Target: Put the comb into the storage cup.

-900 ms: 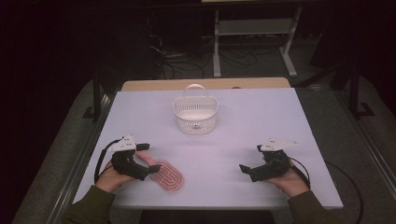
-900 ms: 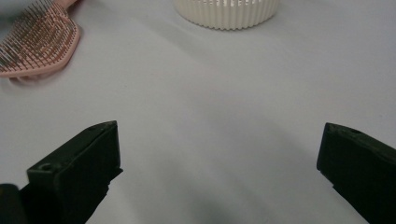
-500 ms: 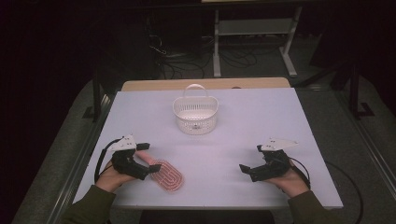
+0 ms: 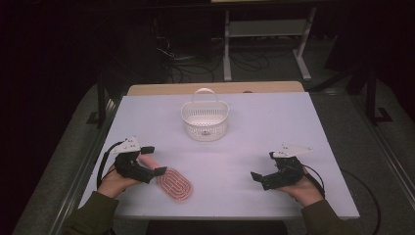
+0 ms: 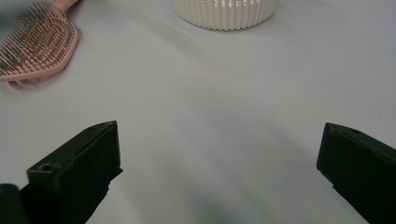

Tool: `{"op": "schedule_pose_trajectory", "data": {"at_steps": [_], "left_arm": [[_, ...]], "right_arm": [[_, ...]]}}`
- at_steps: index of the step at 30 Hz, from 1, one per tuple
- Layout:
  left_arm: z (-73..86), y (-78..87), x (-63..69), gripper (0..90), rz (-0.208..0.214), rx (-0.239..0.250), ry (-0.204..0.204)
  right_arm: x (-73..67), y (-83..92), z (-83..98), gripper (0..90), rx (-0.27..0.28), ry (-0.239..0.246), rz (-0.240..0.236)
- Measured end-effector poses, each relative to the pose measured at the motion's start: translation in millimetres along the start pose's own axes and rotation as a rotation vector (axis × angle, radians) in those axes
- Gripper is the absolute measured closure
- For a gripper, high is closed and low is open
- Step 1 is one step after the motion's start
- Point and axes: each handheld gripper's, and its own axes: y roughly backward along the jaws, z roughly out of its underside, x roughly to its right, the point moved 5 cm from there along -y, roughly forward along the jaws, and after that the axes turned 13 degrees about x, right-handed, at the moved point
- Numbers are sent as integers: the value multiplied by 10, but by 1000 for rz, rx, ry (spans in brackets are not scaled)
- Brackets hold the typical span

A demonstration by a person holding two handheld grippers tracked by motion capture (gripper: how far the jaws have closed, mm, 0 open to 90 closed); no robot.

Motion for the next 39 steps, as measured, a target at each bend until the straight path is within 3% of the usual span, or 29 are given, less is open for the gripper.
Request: {"op": "schedule_pose_trajectory", "data": {"at_steps": [16,26,39], "left_arm": [[-111,-27,-231,173,-39,-1,13],[-201,-67,-315,253,-56,14,-3],[-174,-66,-433,344,-90,9,-3]], "right_arm": [[12,-10,1,0,0,-6,8],[22,-13,8,0,-3,-11,8],[23,-4,6,0,0,-17,11]]}}
